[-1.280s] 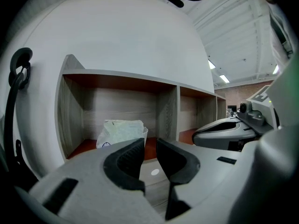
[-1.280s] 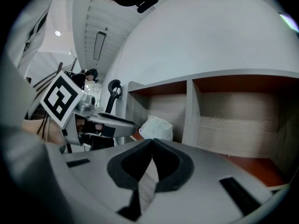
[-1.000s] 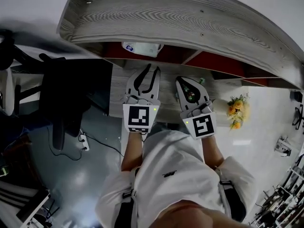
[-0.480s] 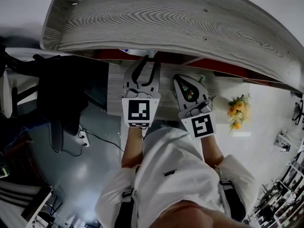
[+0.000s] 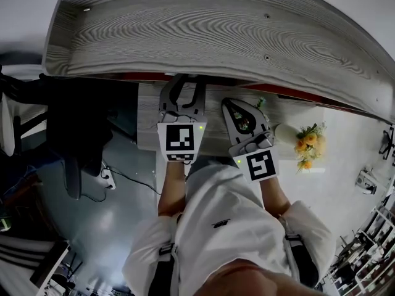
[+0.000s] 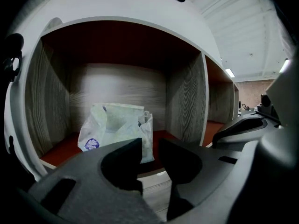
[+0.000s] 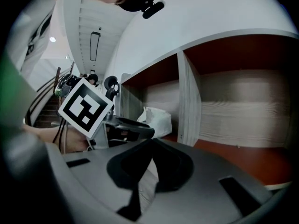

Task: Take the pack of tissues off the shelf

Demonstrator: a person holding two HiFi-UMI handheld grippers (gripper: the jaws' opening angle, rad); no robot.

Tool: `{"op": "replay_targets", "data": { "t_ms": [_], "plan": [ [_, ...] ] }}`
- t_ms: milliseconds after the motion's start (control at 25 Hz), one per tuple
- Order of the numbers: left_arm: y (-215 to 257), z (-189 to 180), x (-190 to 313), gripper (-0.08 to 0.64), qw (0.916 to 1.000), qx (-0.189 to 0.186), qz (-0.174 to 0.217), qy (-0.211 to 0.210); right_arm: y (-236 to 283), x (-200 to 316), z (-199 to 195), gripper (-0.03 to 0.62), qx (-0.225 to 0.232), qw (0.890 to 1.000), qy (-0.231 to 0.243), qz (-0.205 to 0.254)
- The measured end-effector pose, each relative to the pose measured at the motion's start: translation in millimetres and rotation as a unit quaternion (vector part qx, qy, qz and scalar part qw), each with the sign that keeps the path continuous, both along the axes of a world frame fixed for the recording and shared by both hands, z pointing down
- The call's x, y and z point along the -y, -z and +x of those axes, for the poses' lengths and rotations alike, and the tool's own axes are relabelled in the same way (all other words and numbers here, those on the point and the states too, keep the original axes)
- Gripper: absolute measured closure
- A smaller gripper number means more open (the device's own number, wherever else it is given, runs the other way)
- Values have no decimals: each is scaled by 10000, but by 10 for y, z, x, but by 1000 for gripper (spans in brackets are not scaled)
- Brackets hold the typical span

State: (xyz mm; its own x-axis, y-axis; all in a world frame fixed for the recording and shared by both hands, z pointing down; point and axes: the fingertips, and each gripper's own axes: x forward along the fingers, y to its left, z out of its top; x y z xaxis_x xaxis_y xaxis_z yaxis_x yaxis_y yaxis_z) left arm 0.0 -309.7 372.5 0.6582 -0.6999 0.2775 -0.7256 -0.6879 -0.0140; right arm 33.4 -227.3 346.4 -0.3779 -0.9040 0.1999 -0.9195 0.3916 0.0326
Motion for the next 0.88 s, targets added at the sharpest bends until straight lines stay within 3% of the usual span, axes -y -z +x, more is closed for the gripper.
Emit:
{"op": "replay_targets", "data": {
  "t_ms": [360,880],
  "plan": [
    [-114,-51,60,527,9997,68,-144,194,-20,28,49,568,3,10000,-22,-7],
    [-90,-123,-178,532,9998,-4,-211,66,-12,-87,12,568,-82,10000,22,22]
  ]
}}
